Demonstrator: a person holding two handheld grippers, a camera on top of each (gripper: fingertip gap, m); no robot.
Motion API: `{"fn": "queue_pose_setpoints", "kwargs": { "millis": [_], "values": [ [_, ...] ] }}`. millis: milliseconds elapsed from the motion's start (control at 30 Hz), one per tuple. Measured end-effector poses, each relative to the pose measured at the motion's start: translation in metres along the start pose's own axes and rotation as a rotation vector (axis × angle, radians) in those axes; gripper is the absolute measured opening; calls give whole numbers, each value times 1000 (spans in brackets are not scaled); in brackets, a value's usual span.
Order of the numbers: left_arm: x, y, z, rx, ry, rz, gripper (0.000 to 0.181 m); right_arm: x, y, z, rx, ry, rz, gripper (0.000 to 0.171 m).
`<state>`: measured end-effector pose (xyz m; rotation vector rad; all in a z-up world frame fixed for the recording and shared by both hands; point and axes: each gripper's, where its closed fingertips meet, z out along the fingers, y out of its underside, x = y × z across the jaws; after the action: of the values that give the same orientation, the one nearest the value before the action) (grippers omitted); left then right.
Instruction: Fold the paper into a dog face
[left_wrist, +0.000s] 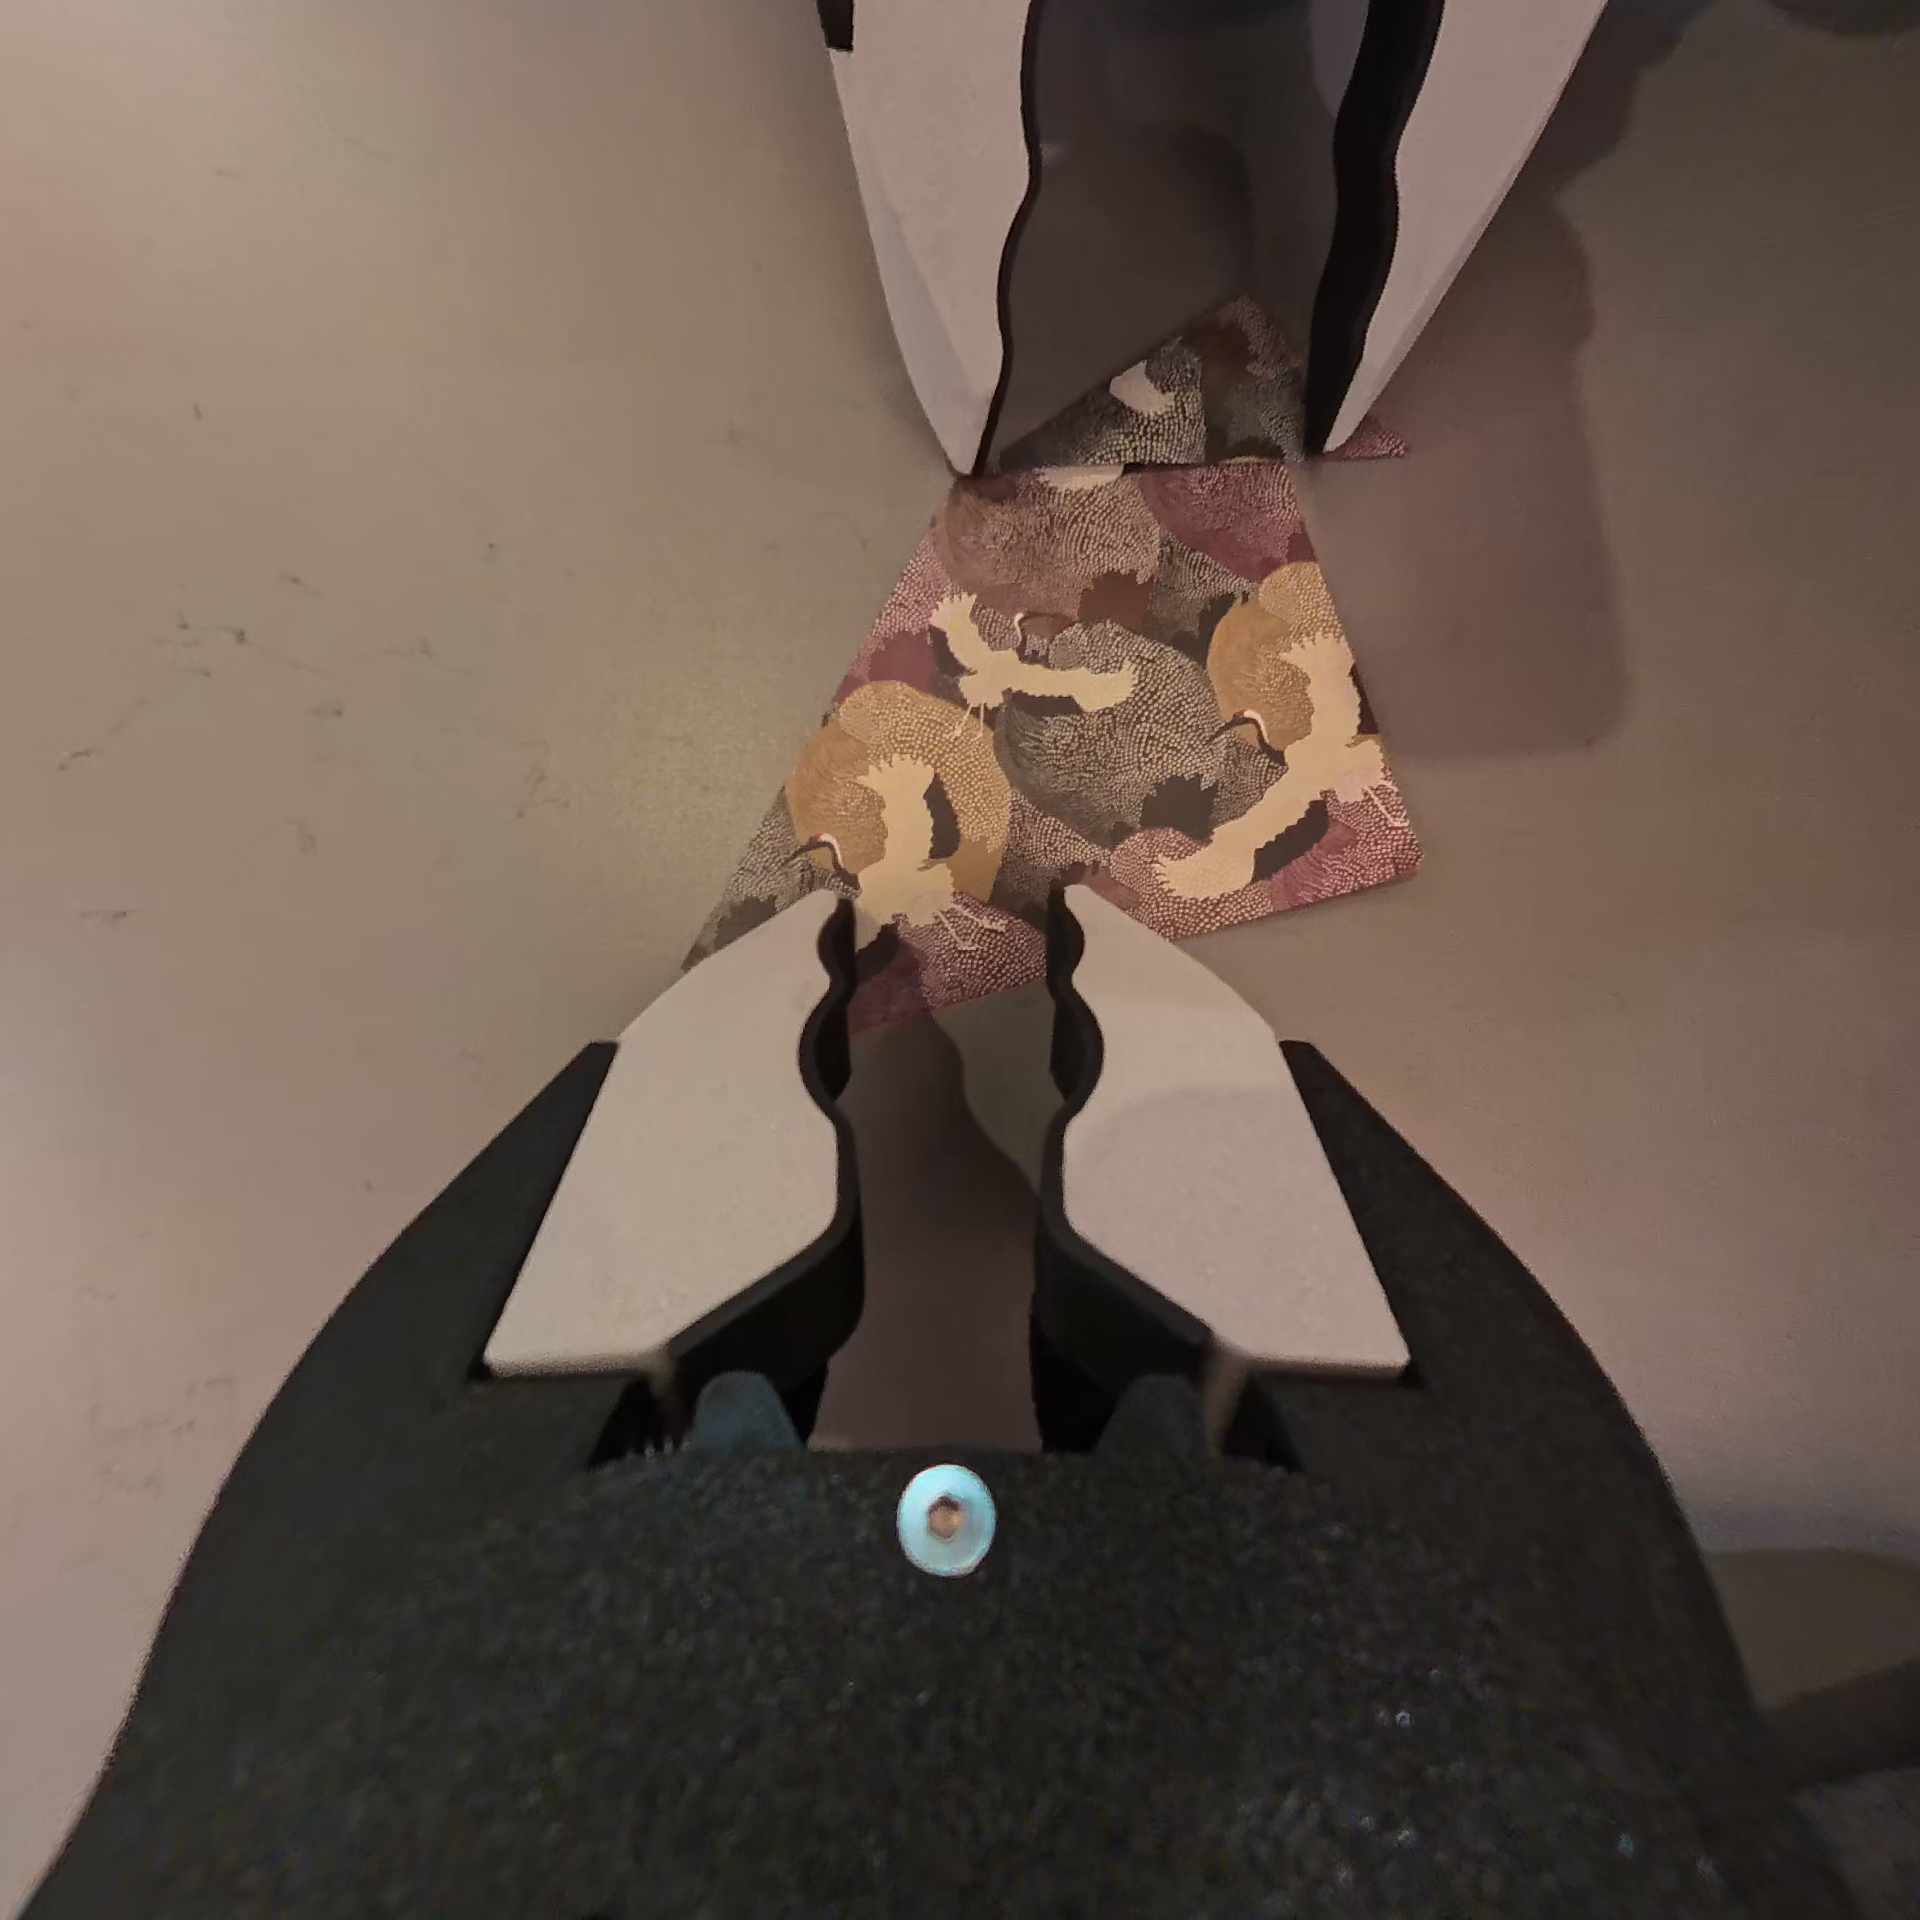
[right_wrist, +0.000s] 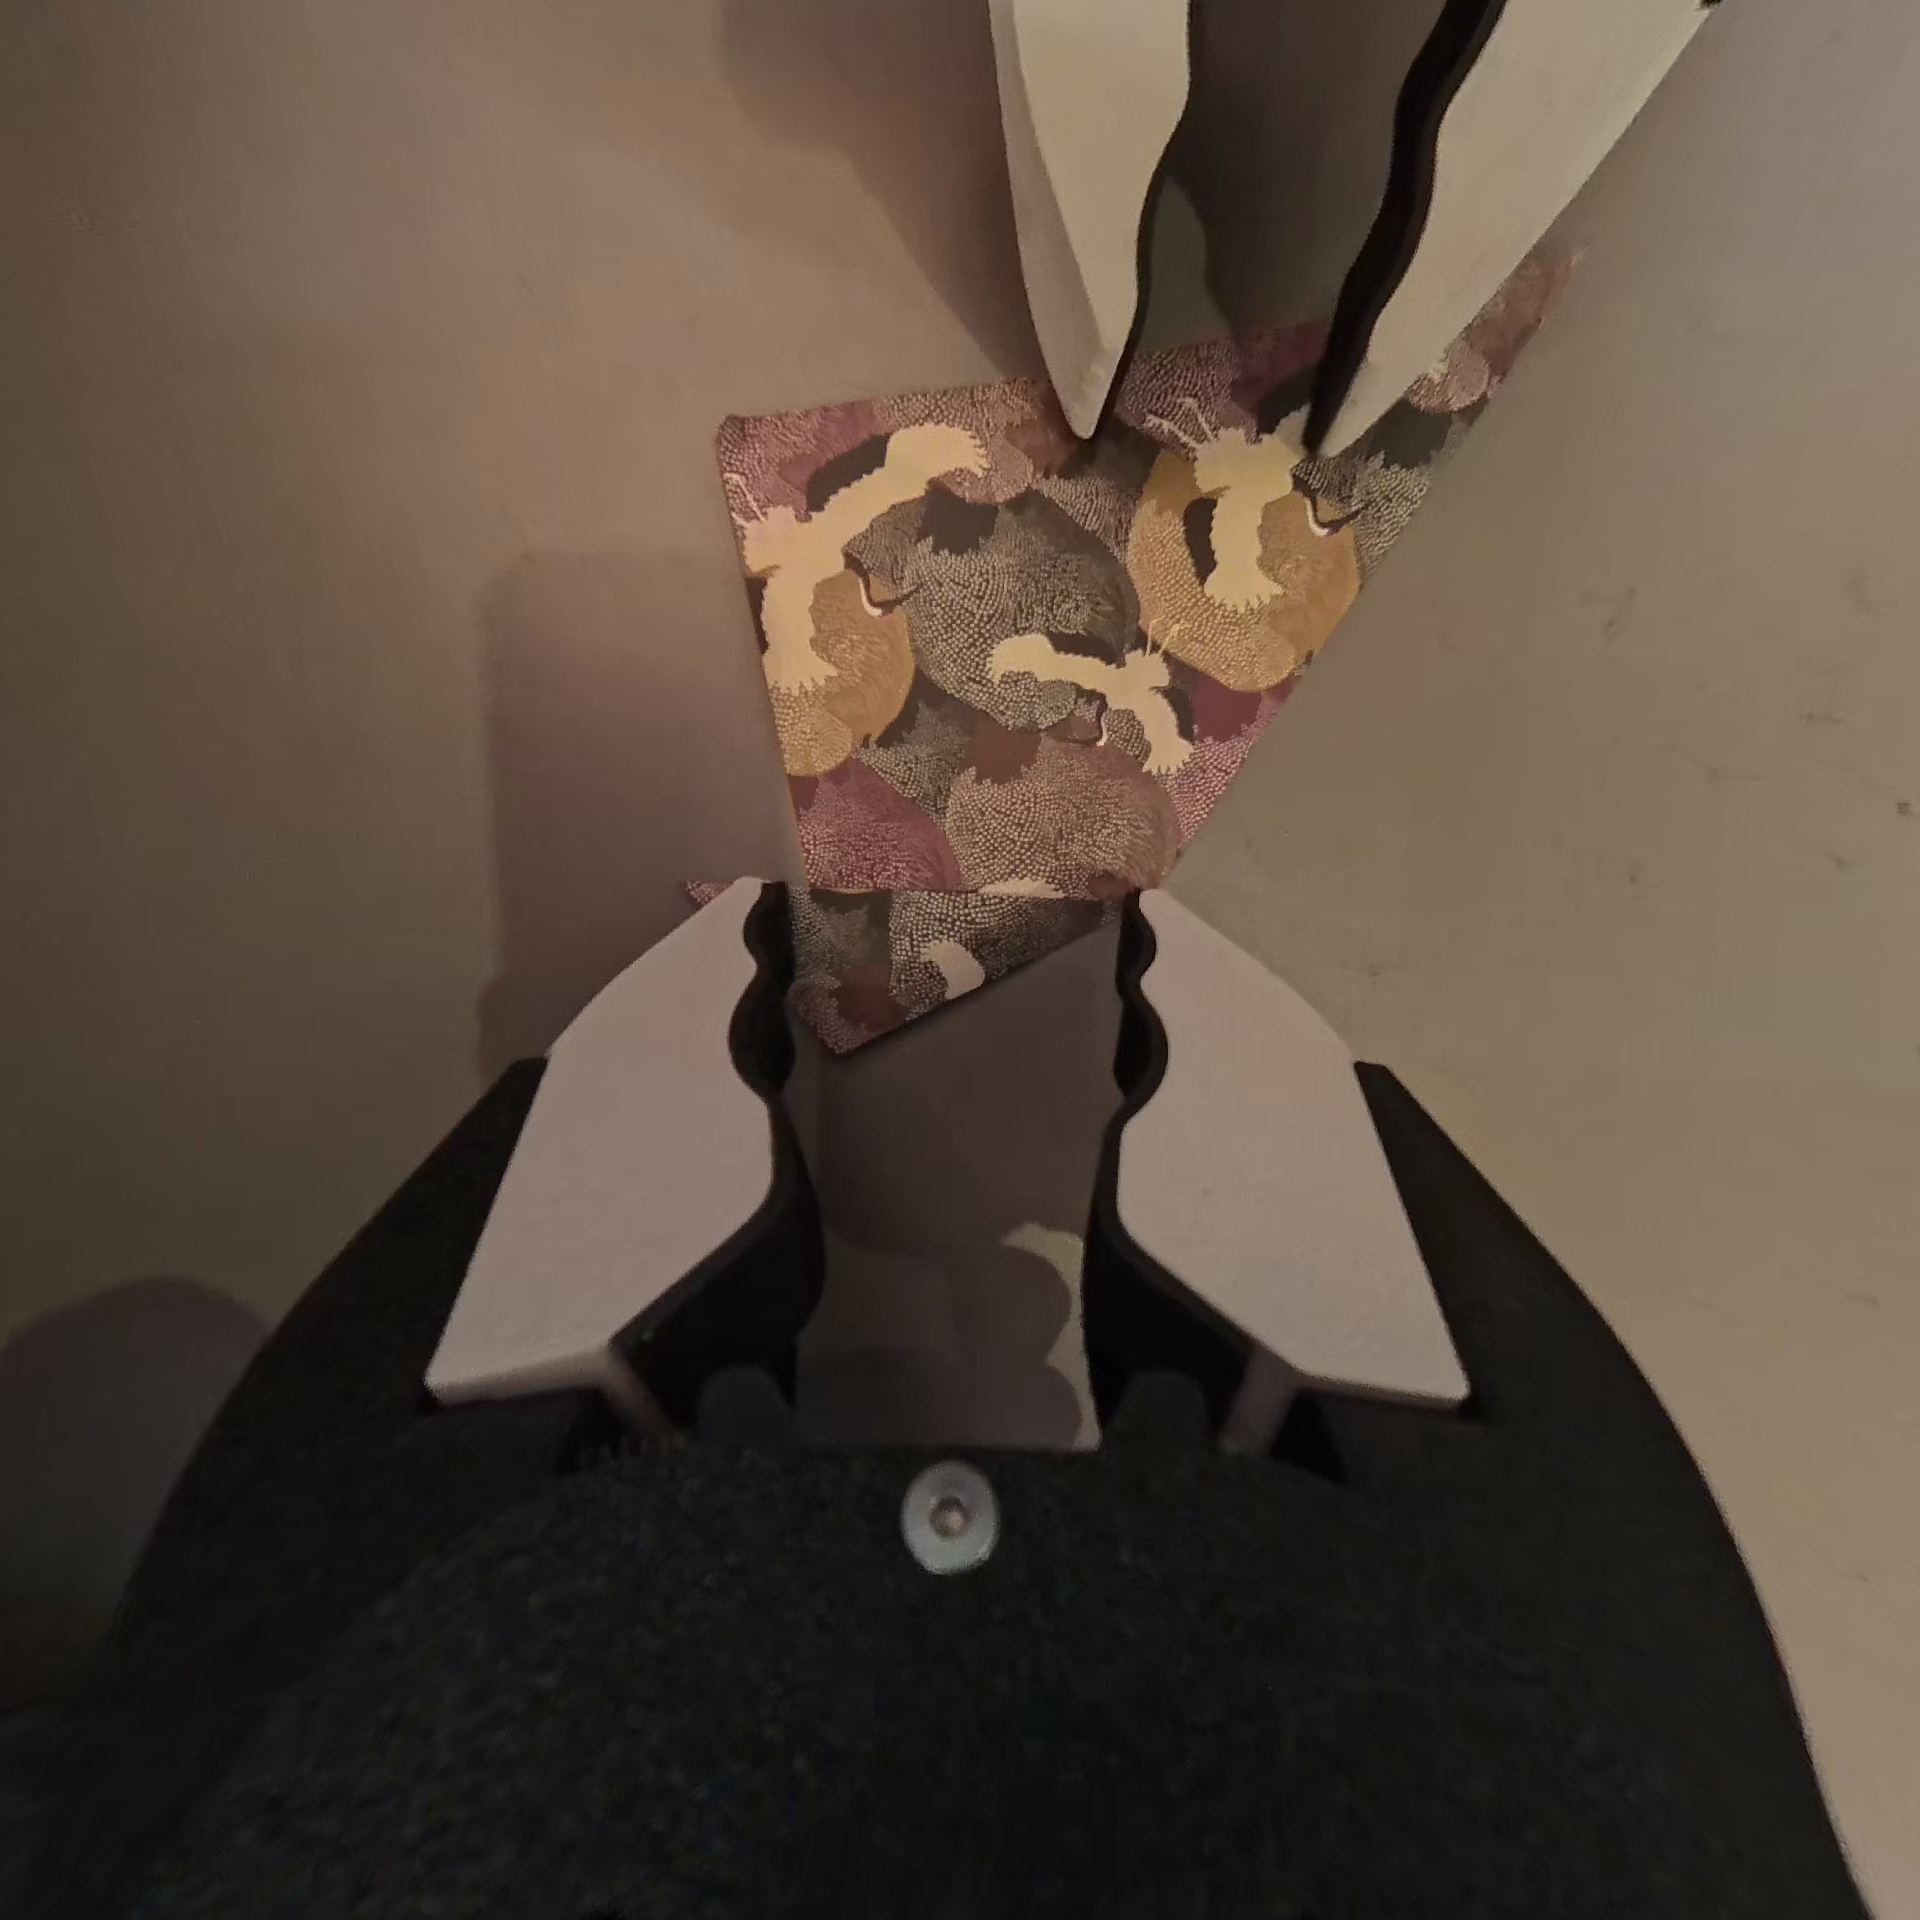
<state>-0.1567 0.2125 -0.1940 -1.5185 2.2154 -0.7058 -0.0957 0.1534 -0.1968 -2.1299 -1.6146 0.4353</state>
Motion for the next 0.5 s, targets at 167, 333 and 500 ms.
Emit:
{"fn": "queue_pose_setpoints", "kwargs": {
  "millis": [167,333,500],
  "values": [
    [0,1,0,2,-9,-9,35,-1,-1,1,-7,-6,1,62],
    [0,1,-1,5,-17,-17,34,-2,-1,1,-7,-10,10,63],
    [1,1,-1,9,-20,-22,34,-3,-1,1,-24,-14,9,66]
  ]
}}
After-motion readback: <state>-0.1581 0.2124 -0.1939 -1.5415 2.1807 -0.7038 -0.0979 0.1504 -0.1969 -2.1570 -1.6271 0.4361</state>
